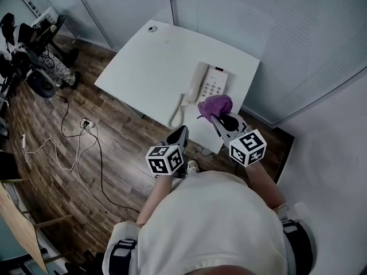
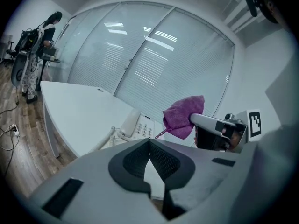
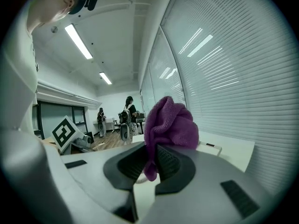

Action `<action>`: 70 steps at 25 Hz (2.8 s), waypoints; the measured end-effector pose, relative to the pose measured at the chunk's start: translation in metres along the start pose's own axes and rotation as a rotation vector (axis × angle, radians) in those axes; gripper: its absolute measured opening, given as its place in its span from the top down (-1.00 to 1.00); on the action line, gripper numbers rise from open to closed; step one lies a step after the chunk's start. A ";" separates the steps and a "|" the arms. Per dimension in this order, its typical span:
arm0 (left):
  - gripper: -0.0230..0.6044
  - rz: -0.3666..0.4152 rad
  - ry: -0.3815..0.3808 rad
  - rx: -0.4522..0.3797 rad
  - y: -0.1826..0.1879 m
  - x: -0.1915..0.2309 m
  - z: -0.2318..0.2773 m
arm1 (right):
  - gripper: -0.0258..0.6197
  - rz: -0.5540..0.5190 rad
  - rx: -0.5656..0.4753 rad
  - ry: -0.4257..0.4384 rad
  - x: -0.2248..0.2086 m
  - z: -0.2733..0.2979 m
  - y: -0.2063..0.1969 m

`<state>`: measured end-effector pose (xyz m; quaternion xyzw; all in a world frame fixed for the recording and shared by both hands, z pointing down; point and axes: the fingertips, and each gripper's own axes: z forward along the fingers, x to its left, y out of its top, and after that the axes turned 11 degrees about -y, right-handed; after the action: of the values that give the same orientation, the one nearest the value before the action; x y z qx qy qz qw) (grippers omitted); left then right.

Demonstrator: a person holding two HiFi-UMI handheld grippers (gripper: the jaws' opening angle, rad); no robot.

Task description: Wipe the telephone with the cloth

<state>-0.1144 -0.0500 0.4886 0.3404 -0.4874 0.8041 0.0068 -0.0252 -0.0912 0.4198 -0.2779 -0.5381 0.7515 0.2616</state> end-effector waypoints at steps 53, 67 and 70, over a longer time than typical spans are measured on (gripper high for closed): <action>0.86 -0.059 -0.008 0.175 0.010 0.068 0.102 | 0.78 -0.152 0.118 -0.153 -0.157 0.235 0.007; 0.86 -0.139 -0.006 0.118 0.002 0.077 0.100 | 0.78 -0.106 0.180 -0.167 -0.140 0.237 -0.029; 0.86 -0.140 -0.012 0.112 0.001 0.072 0.094 | 0.78 -0.107 0.181 -0.169 -0.133 0.230 -0.031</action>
<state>-0.1188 -0.1477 0.5555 0.3783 -0.4166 0.8256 0.0413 -0.0888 -0.3266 0.5287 -0.1601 -0.5024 0.8026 0.2790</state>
